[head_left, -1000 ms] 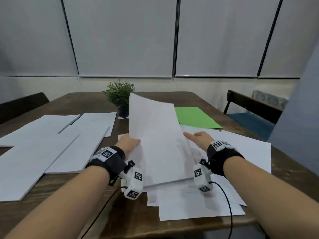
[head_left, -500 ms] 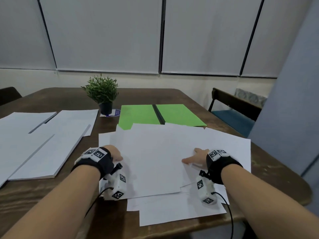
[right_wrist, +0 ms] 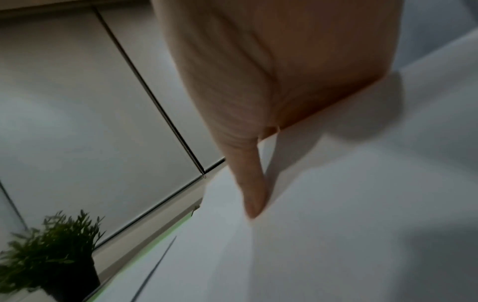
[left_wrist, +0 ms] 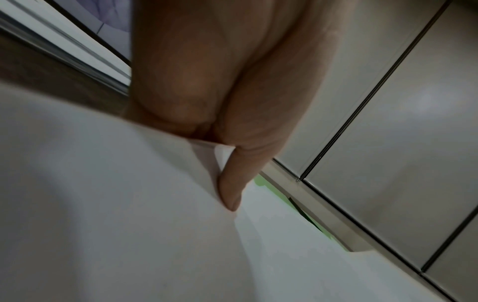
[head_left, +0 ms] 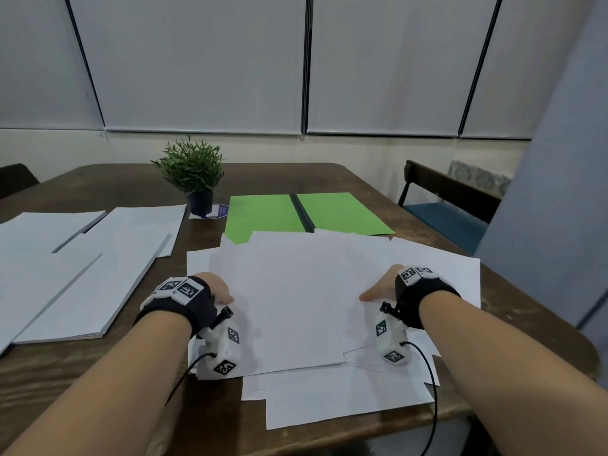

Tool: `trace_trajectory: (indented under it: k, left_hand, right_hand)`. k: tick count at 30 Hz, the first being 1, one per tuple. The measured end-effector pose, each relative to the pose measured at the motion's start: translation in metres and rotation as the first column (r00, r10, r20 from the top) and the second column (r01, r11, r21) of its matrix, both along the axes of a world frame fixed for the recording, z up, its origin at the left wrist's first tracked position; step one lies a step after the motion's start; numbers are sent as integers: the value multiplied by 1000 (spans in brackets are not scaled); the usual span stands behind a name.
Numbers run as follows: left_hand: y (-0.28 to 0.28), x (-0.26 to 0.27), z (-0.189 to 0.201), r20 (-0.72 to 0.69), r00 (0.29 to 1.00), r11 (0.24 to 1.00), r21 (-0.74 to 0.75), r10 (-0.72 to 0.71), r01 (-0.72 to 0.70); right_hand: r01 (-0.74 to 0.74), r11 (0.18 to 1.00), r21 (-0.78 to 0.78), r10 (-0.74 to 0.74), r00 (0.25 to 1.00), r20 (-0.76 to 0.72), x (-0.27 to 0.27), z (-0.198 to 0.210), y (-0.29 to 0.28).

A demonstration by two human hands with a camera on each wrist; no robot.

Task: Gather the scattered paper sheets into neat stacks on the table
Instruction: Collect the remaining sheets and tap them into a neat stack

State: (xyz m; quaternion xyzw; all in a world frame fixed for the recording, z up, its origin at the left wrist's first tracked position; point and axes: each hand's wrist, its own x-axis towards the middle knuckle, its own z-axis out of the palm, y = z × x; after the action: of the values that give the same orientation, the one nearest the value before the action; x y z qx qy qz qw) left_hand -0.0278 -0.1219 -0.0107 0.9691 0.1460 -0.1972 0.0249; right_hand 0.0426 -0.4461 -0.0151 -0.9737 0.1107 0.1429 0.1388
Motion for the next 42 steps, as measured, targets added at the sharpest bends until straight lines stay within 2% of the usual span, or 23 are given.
trace_trajectory:
  k: [6, 10, 15, 17, 19, 21, 22, 23, 25, 26, 27, 28, 30, 31, 32, 35, 37, 38, 39, 42]
  left_hand:
    - [-2, -3, 5, 13, 999, 999, -32, 45, -44]
    - [1, -3, 6, -39, 999, 1000, -1, 4, -4]
    - [2, -1, 7, -75, 997, 999, 34, -33, 35]
    - [5, 2, 2, -39, 999, 1000, -23, 16, -17]
    - [14, 8, -10, -6, 988, 973, -167, 157, -156]
    - [32, 19, -22, 73, 963, 902, -375, 261, -215]
    - [57, 45, -50, 149, 939, 864, -457, 309, -212]
    - [80, 70, -80, 193, 904, 804, -552, 382, -221]
    - [90, 82, -95, 156, 829, 629, -729, 537, -271]
    - [79, 64, -78, 104, 804, 557, -772, 586, -306]
    - [56, 36, -46, 34, 787, 480, -808, 616, -340]
    - [31, 9, -15, 10, 793, 441, -835, 609, -329]
    - [20, 3, -5, 44, 830, 482, -831, 556, -278]
    - [18, 2, -5, 21, 837, 455, -847, 546, -276]
    - [16, 0, -5, 19, 859, 463, -848, 512, -258]
    - [15, -2, -8, 2, 913, 634, -721, 408, -281]
    - [5, -7, 1, -6, 962, 838, -490, 272, -239]
    - [-2, -9, 6, -2, 974, 905, -369, 225, -210]
    - [-6, -12, 12, 37, 981, 948, -269, 189, -173]
    - [-11, -12, 17, 17, 990, 978, -162, 138, -133]
  right_hand:
    - [39, 995, 96, -52, 988, 146, 11, 6, -4]
    - [30, 977, 211, -92, 953, 290, 12, 23, -10]
    - [-41, 911, 410, -192, 838, 510, 14, 67, -8]
    - [-102, 872, 478, -232, 775, 588, 15, 85, -2]
    - [-163, 831, 532, -266, 722, 638, 13, 100, 6]
    - [-208, 780, 590, -292, 712, 638, 11, 105, 14]
    - [-220, 756, 616, -287, 734, 615, 10, 103, 18]
    - [-225, 738, 637, -274, 762, 587, 10, 97, 23]
    - [-202, 734, 649, -224, 829, 512, 12, 76, 35]
    - [-180, 755, 630, -186, 863, 470, 11, 63, 42]
    - [-159, 779, 607, -153, 890, 430, 10, 51, 50]
    - [-142, 799, 584, -125, 912, 392, 7, 38, 57]
    - [-112, 837, 536, -71, 949, 308, 5, 14, 71]
    - [-104, 860, 500, -35, 965, 262, 3, 3, 78]
    - [-103, 882, 460, 3, 977, 213, 0, -6, 83]
    - [-132, 919, 371, 95, 989, 117, 0, -20, 92]
    - [-133, 934, 333, 100, 988, 114, 1, -16, 86]
    - [-117, 944, 309, 85, 989, 117, 2, -13, 78]
    - [-93, 955, 280, 61, 991, 119, 1, -7, 67]
    - [-5, 978, 209, -16, 995, 99, -12, 10, 26]
